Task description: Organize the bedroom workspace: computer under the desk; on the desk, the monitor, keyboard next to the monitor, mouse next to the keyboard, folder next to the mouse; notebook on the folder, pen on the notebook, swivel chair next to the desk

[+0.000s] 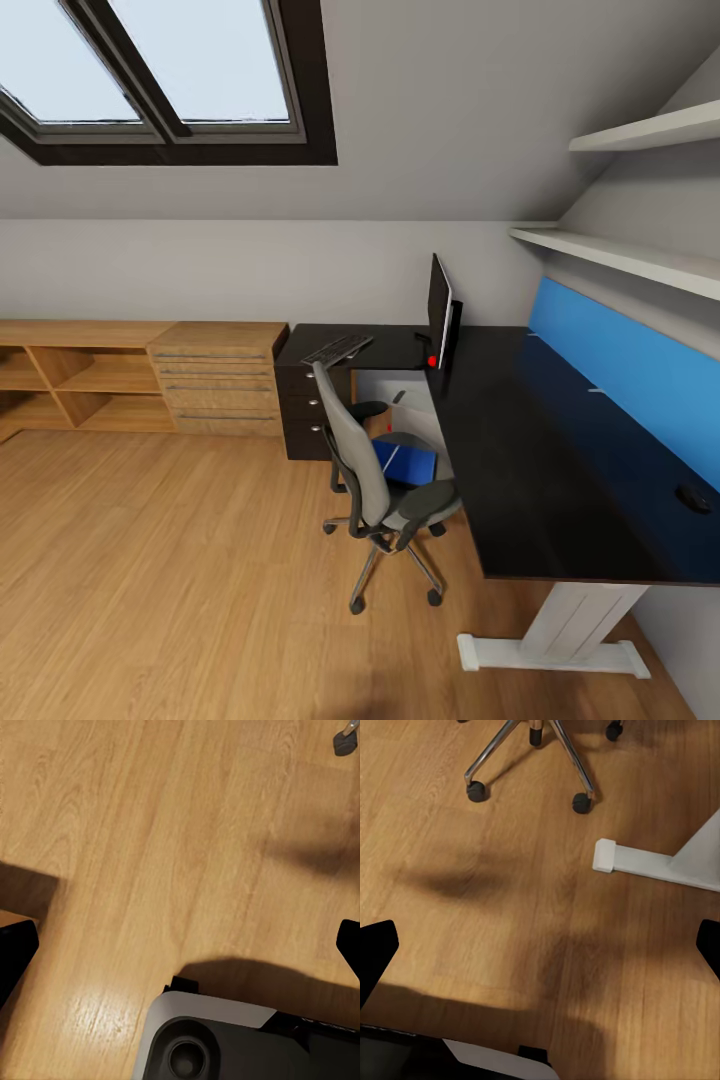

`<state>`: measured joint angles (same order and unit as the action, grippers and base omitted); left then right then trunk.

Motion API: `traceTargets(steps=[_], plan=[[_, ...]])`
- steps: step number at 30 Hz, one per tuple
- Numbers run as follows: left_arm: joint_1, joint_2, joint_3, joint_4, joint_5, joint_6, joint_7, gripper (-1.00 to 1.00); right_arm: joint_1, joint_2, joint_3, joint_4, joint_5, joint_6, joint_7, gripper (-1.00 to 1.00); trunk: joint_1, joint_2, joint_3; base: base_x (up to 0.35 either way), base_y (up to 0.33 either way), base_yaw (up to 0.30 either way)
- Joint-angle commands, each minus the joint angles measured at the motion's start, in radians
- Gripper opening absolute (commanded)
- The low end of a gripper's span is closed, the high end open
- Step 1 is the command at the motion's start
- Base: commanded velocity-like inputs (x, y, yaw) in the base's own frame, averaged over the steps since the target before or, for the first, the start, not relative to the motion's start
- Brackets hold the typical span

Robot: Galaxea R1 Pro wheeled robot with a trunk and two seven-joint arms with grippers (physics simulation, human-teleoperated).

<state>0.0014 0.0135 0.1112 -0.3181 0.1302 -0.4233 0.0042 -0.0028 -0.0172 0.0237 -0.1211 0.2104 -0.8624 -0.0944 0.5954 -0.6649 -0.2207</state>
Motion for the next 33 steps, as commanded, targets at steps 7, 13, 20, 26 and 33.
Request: traceTargets(steps=[7, 13, 20, 26, 33], plan=[[0.0, 0.0, -0.004, -0.001, 0.009, -0.002, 0.0, 1.0, 0.0, -0.001, 0.002, 0.0, 0.009, -0.001, -0.01, 1.0, 0.0, -0.001, -0.001, 0.0, 0.0, 0.0], [0.0, 0.0, -0.004, -0.001, 0.009, -0.002, 0.0, 1.0, 0.0, -0.001, 0.002, 0.0, 0.009, -0.001, -0.01, 1.0, 0.0, -0.001, -0.001, 0.0, 0.0, 0.0], [0.0, 0.001, -0.003, -0.001, 0.009, -0.002, 0.0, 1.0, 0.0, -0.001, 0.002, 0.0, 0.009, -0.001, -0.01, 1.0, 0.0, -0.001, -0.001, 0.0, 0.0, 0.0], [0.0, 0.002, -0.001, -0.001, 0.011, -0.002, 0.001, 1.0, 0.0, -0.001, 0.003, 0.0, 0.01, -0.001, -0.01, 1.0, 0.0, -0.001, -0.001, 0.0, 0.0, -0.016], [0.0, 0.001, -0.001, -0.001, 0.009, -0.002, 0.002, 1.0, 0.0, -0.001, 0.003, 0.0, 0.009, 0.0, -0.009, 1.0, 0.0, -0.001, -0.001, 0.0, 0.0, -0.057]])
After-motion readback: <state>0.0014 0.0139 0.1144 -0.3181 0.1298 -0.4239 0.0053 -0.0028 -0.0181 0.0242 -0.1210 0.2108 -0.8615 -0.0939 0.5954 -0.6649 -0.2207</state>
